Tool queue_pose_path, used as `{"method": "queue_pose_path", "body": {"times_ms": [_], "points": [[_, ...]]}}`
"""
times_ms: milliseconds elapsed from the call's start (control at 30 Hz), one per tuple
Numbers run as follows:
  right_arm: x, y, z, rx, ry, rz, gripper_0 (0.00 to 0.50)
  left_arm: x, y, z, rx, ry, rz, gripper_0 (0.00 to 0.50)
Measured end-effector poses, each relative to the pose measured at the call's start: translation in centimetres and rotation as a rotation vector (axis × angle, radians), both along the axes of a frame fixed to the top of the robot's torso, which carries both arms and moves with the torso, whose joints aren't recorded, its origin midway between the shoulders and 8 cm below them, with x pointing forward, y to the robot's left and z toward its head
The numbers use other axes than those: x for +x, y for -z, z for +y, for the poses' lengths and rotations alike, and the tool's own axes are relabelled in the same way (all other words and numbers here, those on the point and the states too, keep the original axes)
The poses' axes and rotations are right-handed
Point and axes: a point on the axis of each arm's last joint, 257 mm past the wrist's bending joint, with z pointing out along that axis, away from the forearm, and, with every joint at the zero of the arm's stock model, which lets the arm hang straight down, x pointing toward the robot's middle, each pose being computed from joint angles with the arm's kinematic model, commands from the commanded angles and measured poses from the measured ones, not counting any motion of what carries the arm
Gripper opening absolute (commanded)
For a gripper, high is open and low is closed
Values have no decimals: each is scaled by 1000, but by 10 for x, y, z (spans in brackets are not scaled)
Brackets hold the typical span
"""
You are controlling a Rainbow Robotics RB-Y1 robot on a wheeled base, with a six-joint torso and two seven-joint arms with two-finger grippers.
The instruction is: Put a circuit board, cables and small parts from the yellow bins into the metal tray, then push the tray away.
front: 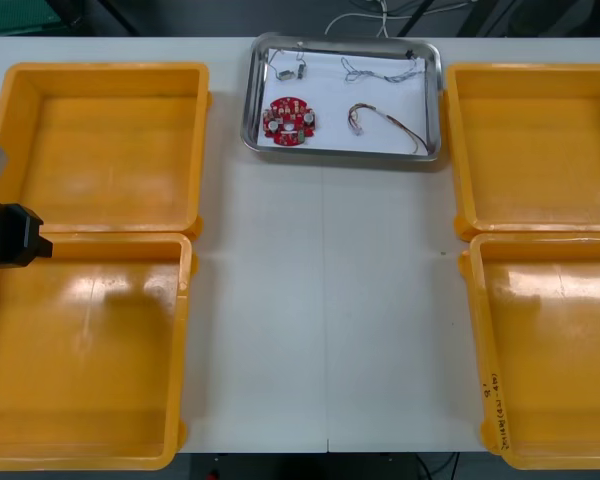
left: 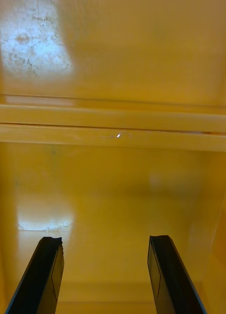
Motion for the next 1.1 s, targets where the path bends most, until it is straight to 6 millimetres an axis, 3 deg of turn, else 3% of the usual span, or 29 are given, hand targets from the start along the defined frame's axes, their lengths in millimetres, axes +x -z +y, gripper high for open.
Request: {"method": "queue_pose_path", "body": {"times_ms": [600,1100], "points": [[-19,5,5,19,-24,81,500,0,0,0,0,0,0,500],[-22,5,20,60,-62,96,500,0,0,0,0,0,0,500]]}}
